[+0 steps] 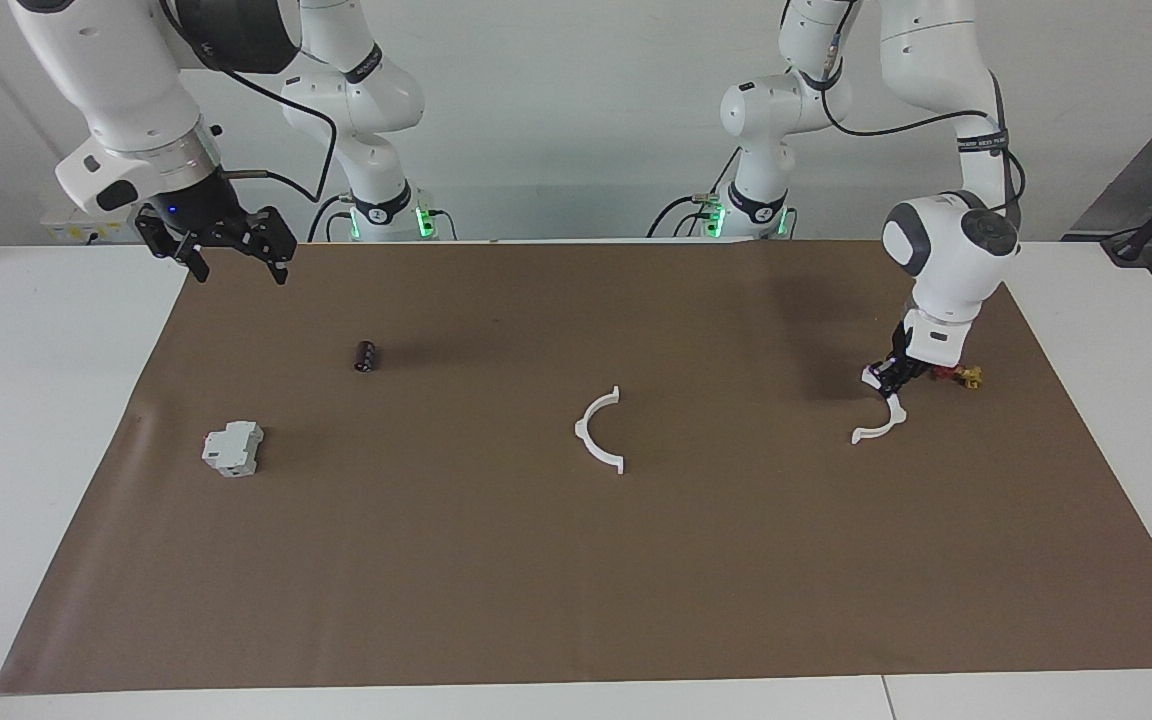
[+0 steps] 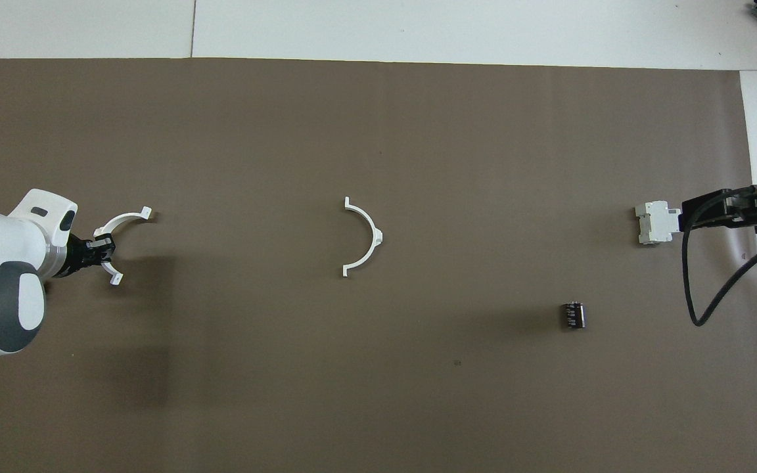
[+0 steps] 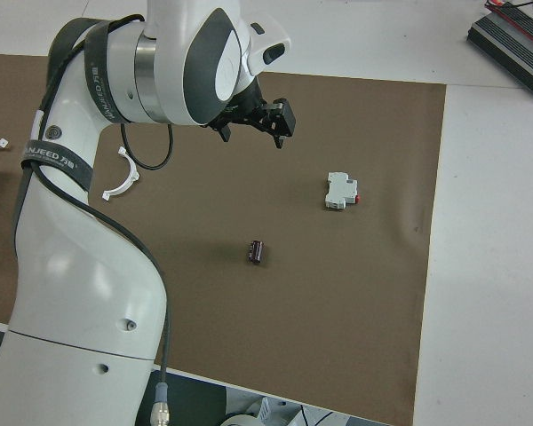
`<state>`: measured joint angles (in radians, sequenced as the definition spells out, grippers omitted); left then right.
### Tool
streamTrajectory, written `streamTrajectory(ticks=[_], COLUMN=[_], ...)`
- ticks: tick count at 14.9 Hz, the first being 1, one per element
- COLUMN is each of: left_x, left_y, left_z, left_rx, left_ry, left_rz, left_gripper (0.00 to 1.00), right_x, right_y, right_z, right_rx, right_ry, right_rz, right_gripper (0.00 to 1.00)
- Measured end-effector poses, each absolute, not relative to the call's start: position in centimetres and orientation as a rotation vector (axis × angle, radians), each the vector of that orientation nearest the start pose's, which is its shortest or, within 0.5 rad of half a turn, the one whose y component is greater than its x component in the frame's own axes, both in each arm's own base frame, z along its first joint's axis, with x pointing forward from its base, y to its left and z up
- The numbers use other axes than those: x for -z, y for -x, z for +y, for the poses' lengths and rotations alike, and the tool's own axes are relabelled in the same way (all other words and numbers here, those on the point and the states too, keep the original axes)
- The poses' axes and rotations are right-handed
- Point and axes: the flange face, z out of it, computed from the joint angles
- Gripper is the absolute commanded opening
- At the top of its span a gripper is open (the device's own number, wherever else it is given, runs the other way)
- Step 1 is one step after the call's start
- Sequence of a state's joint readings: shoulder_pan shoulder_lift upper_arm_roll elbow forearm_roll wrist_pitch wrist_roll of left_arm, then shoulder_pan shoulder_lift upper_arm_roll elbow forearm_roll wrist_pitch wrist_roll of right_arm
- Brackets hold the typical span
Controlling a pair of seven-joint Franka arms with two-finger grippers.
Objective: Assemble drain pipe with both arms
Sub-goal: 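Carry the clamp half with the left gripper to the placed half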
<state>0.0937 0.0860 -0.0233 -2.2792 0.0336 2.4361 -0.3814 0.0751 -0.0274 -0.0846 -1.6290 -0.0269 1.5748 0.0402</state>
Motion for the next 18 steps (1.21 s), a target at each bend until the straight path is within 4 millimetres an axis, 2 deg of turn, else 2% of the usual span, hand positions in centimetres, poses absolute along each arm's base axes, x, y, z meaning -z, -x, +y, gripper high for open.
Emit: streamTrajectory(ticks=[2, 4, 12, 18], left_x=[-32.7, -32.6, -33.1, -34.5], left_y=[-53.4, -53.4, -51.2, -50.9], left_z=[1.3, -1.8, -16.1, -20.1], left_rx=[0.124, 0.116, 0.117, 0.155], left_ry=[3.028, 3.016, 2.968, 3.004], left_rz=[-0.826, -0.884, -1.121, -1.100], left_gripper=[0.00, 0.00, 0.00, 0.00], right_x=[-61.2, -61.2, -61.2, -61.2], right_y=[-54.5, -54.5, -54.5, -54.5], right_z=[-0.9, -0.9, -0.9, -0.9], right_rx=[-0.042, -0.042, -0.042, -0.042], right_ry=[3.165, 3.165, 3.165, 3.165], right_rz=[0.078, 0.078, 0.078, 0.078], right_gripper=[1.00, 1.00, 1.00, 1.00])
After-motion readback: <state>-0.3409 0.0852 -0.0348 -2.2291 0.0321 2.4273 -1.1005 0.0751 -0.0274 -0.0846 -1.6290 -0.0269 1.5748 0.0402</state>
